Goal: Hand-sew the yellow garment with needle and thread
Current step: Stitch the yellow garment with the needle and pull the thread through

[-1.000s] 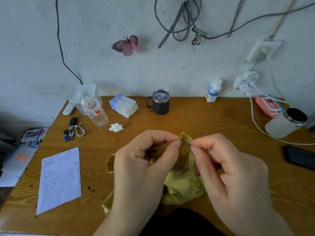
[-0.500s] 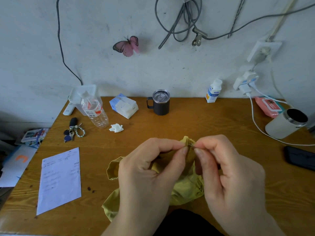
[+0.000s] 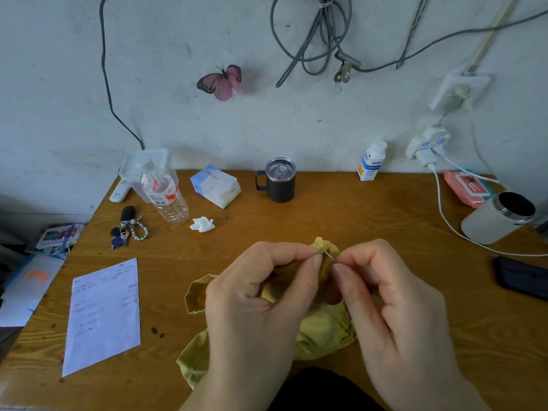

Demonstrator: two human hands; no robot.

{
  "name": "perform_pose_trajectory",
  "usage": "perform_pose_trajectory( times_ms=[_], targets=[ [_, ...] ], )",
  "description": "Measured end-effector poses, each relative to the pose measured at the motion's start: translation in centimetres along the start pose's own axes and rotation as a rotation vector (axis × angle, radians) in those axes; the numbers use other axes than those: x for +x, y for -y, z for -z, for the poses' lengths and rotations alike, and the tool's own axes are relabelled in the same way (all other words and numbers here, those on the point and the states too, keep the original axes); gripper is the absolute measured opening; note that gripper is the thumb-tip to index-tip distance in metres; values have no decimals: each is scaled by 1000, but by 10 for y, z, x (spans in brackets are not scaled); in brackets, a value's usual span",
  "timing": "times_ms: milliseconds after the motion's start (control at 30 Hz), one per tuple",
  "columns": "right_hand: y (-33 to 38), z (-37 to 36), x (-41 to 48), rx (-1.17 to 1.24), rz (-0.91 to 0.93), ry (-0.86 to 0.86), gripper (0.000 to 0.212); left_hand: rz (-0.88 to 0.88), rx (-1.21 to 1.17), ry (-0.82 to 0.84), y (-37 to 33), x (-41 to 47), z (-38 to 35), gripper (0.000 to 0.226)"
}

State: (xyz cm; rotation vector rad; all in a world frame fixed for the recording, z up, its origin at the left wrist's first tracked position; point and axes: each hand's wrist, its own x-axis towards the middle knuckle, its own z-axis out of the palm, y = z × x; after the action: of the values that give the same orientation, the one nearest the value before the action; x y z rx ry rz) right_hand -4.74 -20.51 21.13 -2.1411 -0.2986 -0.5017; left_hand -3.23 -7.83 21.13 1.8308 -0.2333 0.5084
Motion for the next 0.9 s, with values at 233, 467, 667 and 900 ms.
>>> perform_pose_trajectory(
  times_ms=[233, 467, 667, 900],
  targets=[
    [0, 4, 3, -71, -7, 18, 19, 18, 22, 111, 1, -2, -1, 9],
    [-10, 19, 20, 83, -127, 57, 21, 202, -145, 275, -1, 8, 10, 13],
    [-16, 18, 28, 586, -371, 306, 9, 245, -169, 370, 1, 8, 11, 14],
    [-20, 13, 27, 670, -445, 265, 5, 286, -175, 375, 2, 6, 10, 24]
  ],
)
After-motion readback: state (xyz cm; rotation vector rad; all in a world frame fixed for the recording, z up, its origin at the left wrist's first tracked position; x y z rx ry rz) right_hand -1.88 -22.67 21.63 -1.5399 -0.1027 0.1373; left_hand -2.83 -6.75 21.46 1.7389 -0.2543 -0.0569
